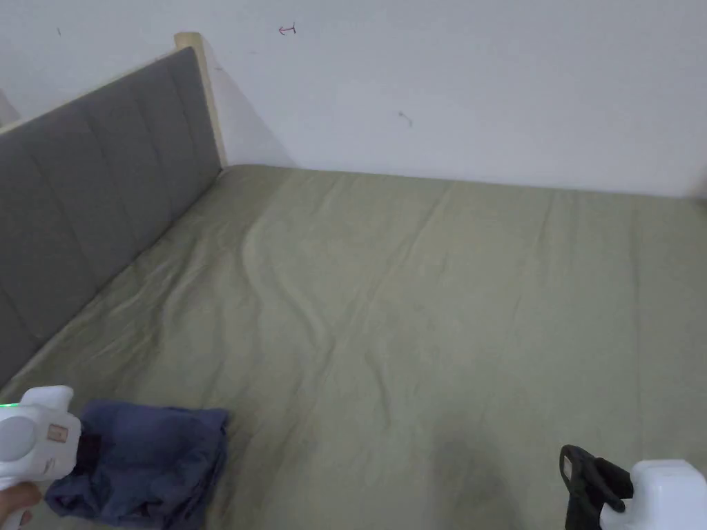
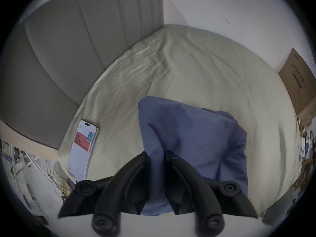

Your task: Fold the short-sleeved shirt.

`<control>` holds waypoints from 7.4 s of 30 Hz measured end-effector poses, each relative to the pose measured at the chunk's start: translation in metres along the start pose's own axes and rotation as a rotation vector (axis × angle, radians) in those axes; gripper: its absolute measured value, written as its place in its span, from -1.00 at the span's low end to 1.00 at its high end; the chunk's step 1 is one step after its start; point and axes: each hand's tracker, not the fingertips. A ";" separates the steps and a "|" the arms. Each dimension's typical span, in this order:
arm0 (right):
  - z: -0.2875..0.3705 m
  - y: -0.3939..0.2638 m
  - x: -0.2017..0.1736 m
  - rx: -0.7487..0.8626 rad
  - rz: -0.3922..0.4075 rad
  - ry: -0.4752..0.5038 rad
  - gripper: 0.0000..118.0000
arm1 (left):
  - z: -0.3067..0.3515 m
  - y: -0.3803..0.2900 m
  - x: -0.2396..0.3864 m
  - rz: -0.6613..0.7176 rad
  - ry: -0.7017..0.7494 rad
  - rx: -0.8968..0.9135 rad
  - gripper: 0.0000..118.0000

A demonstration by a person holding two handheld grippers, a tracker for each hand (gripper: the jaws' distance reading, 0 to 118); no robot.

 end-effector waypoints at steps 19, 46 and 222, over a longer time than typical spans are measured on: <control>0.082 0.070 0.033 0.179 0.013 -0.099 -1.00 | 0.214 -0.005 0.102 -0.006 -0.121 0.529 0.43; 0.187 0.120 0.066 0.423 0.084 -0.275 -1.00 | 0.292 -0.129 0.329 -0.198 -0.468 1.080 -1.00; 0.171 0.141 0.065 -0.078 -0.284 -0.428 1.00 | 0.304 -0.130 0.314 -0.237 -0.418 1.118 0.98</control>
